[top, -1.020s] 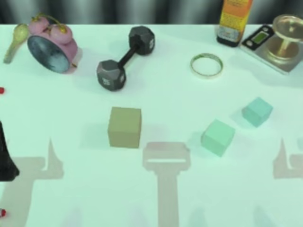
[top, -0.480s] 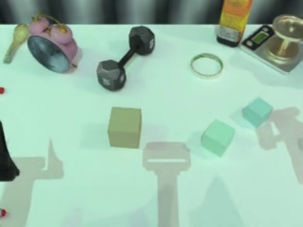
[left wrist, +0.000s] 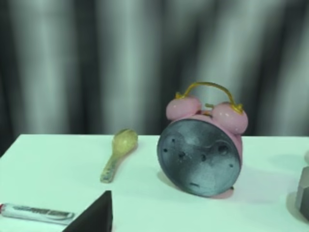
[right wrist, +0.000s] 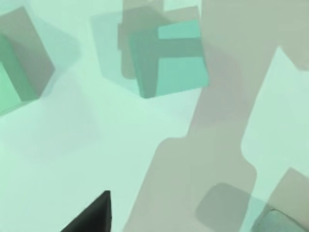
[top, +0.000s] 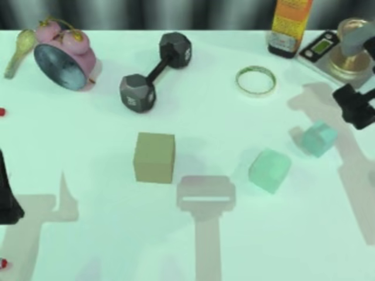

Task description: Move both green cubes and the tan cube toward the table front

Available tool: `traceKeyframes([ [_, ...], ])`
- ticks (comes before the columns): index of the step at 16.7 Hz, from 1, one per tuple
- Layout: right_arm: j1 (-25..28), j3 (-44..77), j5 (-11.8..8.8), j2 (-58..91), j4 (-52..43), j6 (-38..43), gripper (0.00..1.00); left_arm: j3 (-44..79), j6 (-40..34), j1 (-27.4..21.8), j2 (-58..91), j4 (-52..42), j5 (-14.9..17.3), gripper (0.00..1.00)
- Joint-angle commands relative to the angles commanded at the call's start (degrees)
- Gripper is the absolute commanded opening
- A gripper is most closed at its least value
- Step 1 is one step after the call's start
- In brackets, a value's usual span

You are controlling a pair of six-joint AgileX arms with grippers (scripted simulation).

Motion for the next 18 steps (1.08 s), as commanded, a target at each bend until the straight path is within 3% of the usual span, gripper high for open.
traceKeyframes([
  [8, 2.9, 26.1, 0.0, 29.0, -14.9, -6.6, 1.0, 0.0, 0.0, 0.0, 0.0, 0.0, 0.0, 1.0],
  [18, 3.0, 26.8, 0.0, 32.4, -13.8, -7.4, 1.0, 0.0, 0.0, 0.0, 0.0, 0.0, 0.0, 1.0],
])
